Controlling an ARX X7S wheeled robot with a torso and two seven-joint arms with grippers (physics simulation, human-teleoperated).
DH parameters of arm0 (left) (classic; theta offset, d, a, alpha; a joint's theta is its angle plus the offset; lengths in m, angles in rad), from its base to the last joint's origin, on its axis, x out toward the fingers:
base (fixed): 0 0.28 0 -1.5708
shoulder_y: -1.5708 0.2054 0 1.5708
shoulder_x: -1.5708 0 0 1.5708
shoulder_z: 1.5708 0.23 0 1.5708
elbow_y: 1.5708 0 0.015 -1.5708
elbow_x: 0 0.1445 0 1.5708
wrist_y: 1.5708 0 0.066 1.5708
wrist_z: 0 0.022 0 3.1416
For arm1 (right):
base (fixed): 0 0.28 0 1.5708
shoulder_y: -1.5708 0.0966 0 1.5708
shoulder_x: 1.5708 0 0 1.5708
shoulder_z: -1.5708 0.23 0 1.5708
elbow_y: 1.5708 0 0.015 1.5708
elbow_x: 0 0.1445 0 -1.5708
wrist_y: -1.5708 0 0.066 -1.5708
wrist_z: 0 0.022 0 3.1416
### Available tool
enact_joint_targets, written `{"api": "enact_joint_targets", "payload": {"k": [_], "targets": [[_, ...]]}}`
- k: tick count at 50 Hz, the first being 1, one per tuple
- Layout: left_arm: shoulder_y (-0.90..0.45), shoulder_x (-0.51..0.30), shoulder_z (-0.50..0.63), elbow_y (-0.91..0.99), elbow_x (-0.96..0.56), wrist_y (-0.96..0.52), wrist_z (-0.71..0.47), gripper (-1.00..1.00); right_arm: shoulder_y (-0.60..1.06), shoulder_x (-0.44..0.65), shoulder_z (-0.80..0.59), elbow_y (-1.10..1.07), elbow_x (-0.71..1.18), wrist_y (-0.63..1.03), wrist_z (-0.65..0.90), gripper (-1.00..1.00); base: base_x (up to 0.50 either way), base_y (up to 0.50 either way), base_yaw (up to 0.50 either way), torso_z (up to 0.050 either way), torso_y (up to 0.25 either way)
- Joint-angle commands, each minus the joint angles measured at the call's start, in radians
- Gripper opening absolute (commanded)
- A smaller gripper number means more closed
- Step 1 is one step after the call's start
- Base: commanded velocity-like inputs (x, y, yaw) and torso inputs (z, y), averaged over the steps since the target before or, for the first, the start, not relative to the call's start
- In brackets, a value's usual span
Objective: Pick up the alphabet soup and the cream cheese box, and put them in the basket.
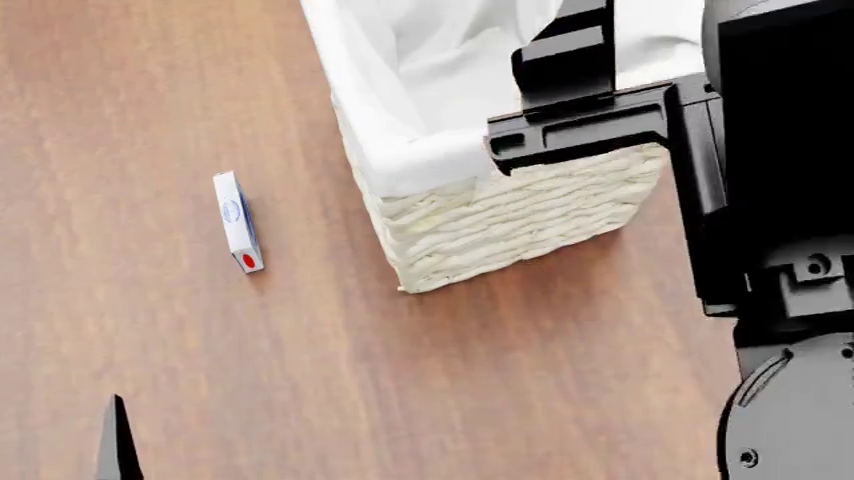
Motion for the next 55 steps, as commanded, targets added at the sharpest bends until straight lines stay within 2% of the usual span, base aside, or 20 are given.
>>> {"api": "enact_joint_targets", "payload": {"k": [1,12,19,29,36,55], "targets": [[-0.008,0.001,0.005,-0.012,-0.005,0.002,0.001,1.0,0.199,-0.154,-0.023,0.314,0.039,0.02,-0.237,-1.0,0.0,0.0,0.0,0.0,0.0],[-0.005,-0.004,0.004,0.001,-0.004,-0.002,-0.006,1.0,0.336,-0.225,0.015,0.558,0.219,0.145,-0.311,-1.0,0.0,0.0,0.0,0.0,0.0],[-0.003,-0.005,0.007,-0.003,-0.004,0.002,-0.007,1.0,0.452,-0.278,-0.147,0.747,0.059,0.175,-0.426,-1.0,0.0,0.0,0.0,0.0,0.0],[0.002,-0.008,0.011,0.006,-0.003,0.004,-0.009,1.0,0.445,-0.326,-0.258,0.89,-0.054,0.138,-0.484,-1.0,0.0,0.0,0.0,0.0,0.0],[0.004,-0.009,0.018,0.011,-0.002,0.002,-0.008,1.0,0.437,-0.339,-0.313,0.906,-0.095,0.135,-0.499,-1.0,0.0,0.0,0.0,0.0,0.002],[0.009,-0.017,0.015,0.013,-0.006,0.009,-0.015,1.0,0.429,-0.356,-0.345,0.928,-0.128,0.108,-0.516,-1.0,0.0,0.0,0.0,0.0,0.001]]}}
